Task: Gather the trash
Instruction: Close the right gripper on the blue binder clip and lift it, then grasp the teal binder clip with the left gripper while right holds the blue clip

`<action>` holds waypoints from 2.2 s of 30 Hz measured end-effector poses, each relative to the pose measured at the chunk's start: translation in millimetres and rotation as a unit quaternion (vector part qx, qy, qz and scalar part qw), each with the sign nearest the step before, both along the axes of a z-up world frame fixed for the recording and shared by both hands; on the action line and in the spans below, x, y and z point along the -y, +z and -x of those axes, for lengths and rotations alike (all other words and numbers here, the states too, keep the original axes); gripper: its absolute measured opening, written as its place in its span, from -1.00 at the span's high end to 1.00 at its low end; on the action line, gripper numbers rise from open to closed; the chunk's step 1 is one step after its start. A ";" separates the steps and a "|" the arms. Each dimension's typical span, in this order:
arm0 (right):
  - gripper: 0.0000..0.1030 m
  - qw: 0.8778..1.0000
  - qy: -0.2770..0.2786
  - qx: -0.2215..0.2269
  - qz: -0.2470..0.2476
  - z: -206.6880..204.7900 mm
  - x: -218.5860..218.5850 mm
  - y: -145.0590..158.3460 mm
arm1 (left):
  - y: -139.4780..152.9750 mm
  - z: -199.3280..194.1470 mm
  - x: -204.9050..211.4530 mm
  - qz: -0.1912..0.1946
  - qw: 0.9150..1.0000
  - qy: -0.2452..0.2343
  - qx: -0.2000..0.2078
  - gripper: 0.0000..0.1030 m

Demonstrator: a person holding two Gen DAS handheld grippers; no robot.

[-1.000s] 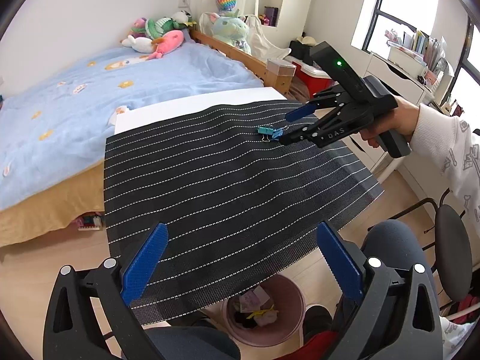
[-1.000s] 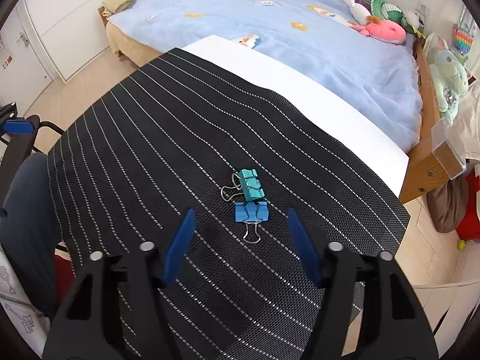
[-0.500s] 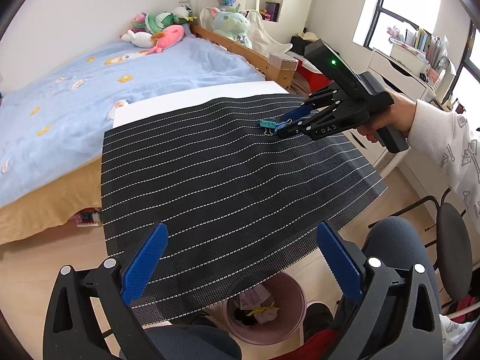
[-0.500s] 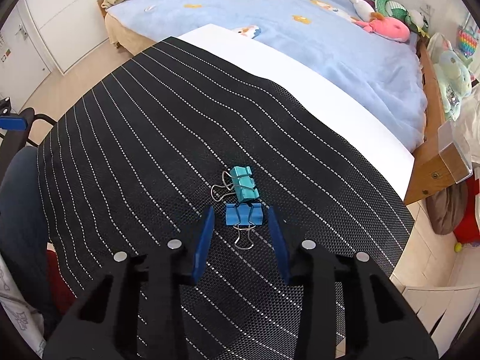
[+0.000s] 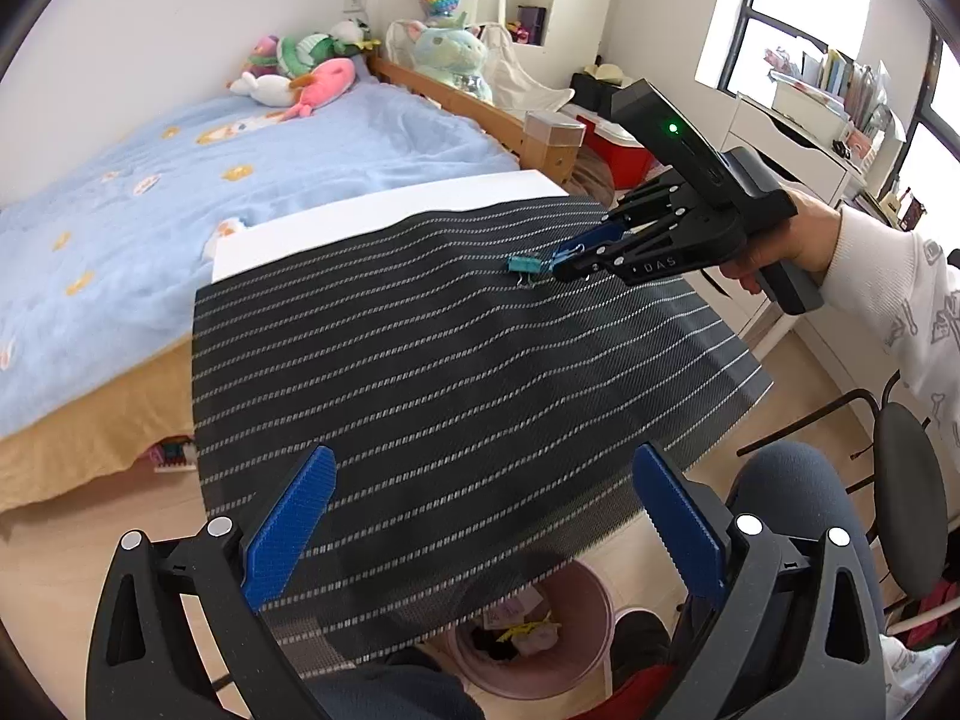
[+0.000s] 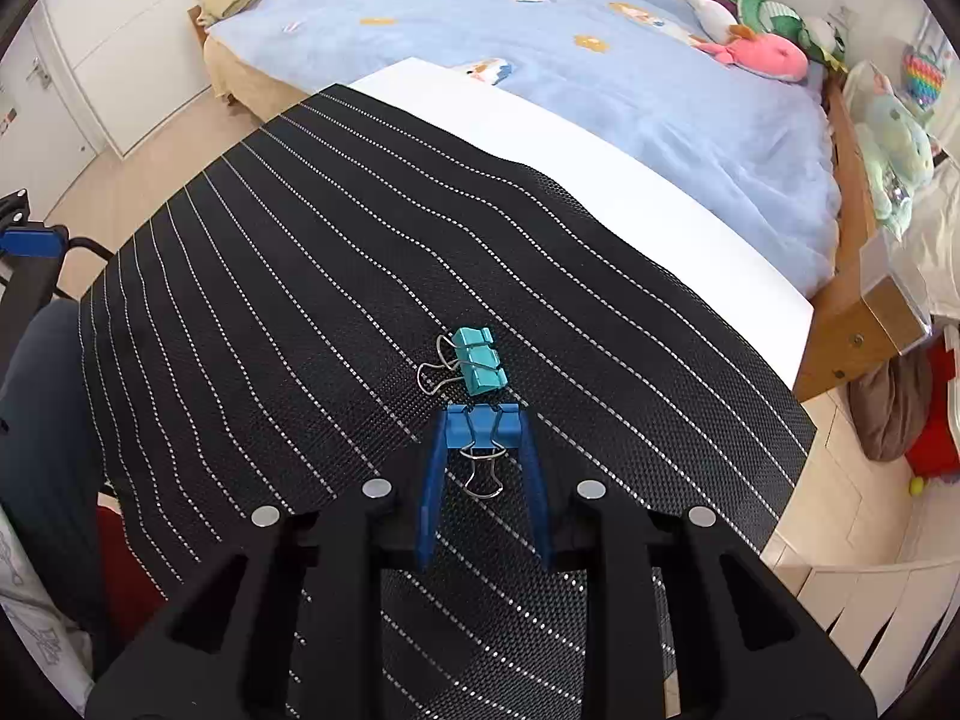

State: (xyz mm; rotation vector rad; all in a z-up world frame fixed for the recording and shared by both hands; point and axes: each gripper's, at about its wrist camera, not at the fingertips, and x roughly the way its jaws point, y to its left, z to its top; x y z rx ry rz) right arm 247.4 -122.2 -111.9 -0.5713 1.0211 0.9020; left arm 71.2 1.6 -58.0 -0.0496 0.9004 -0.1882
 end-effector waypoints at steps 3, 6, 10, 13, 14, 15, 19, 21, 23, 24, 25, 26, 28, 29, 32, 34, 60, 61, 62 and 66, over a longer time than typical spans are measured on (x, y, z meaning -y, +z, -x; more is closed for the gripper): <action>0.53 1.000 -0.011 -0.004 -0.009 1.4 4.8 5.9 | 2.4 -9.6 2.2 -0.001 1.000 -0.007 0.004 -0.85; 0.53 0.999 -0.024 -0.006 -0.020 1.9 11.4 12.5 | 6.2 -24.6 7.4 -0.005 1.000 -0.020 0.007 -0.85; 0.53 0.999 -0.041 -0.007 -0.028 4.2 19.5 20.1 | 10.8 -42.0 15.2 -0.016 0.999 -0.035 0.010 -0.85; 0.53 0.998 -0.053 -0.009 -0.026 5.5 26.4 22.9 | 14.4 -56.2 20.2 -0.022 0.999 -0.045 0.011 -0.85; 0.53 0.998 -0.057 -0.009 -0.025 5.3 28.6 23.3 | 15.6 -60.8 21.7 -0.023 0.999 -0.048 0.011 -0.85; 0.53 0.998 -0.061 -0.010 -0.024 6.1 31.8 24.3 | 16.3 -65.2 23.2 -0.026 0.998 -0.049 0.011 -0.85; 0.53 0.997 -0.073 -0.012 -0.022 6.0 41.4 26.5 | 17.5 -81.1 28.0 -0.033 0.998 -0.057 0.006 -0.85; 0.53 0.997 -0.078 -0.014 -0.023 6.5 45.9 27.3 | 18.1 -90.9 30.6 -0.034 0.997 -0.062 0.003 -0.85; 0.53 0.996 -0.082 -0.013 -0.021 7.0 50.3 27.7 | 18.3 -98.2 33.5 -0.037 0.997 -0.065 -0.001 -0.85; 0.53 0.996 -0.084 -0.014 -0.021 7.0 51.8 28.0 | 17.8 -103.5 35.1 -0.037 0.997 -0.067 -0.004 -0.85; 0.53 0.996 -0.086 -0.015 -0.022 6.9 53.5 28.2 | 16.8 -109.6 36.8 -0.039 0.997 -0.068 -0.008 -0.85; 0.53 0.996 -0.088 -0.016 -0.022 6.8 55.3 28.4 | 15.8 -113.9 38.2 -0.039 0.997 -0.069 -0.011 -0.85; 0.53 0.996 -0.090 -0.017 -0.021 7.0 57.6 28.8 | 12.5 -125.0 41.8 -0.041 0.996 -0.073 -0.018 -0.85; 0.53 0.995 -0.091 -0.017 -0.020 7.1 58.8 29.0 | 10.9 -129.3 43.6 -0.044 0.996 -0.074 -0.021 -0.85; 0.53 0.995 -0.094 -0.018 -0.020 6.7 61.6 29.5 | 5.5 -145.1 48.6 -0.050 0.995 -0.077 -0.030 -0.85; 0.53 0.995 -0.095 -0.019 -0.017 6.4 63.7 29.1 | -2.1 -156.0 51.4 -0.053 0.995 -0.076 -0.040 -0.85; 0.53 0.994 -0.106 -0.024 -0.015 6.4 79.5 24.5 | -57.7 -195.3 69.0 -0.080 0.991 -0.065 -0.090 0.42; 0.53 0.994 -0.105 -0.024 -0.015 6.0 79.2 24.5 | -57.9 -195.1 69.5 -0.081 0.990 -0.067 -0.091 0.52; 0.53 0.994 -0.105 -0.024 -0.015 6.5 79.2 24.3 | -57.7 -195.0 69.5 -0.080 0.990 -0.067 -0.091 0.52; 0.53 0.994 -0.105 -0.024 -0.017 6.7 78.5 23.2 | -56.2 -194.8 67.5 -0.079 0.990 -0.067 -0.091 0.52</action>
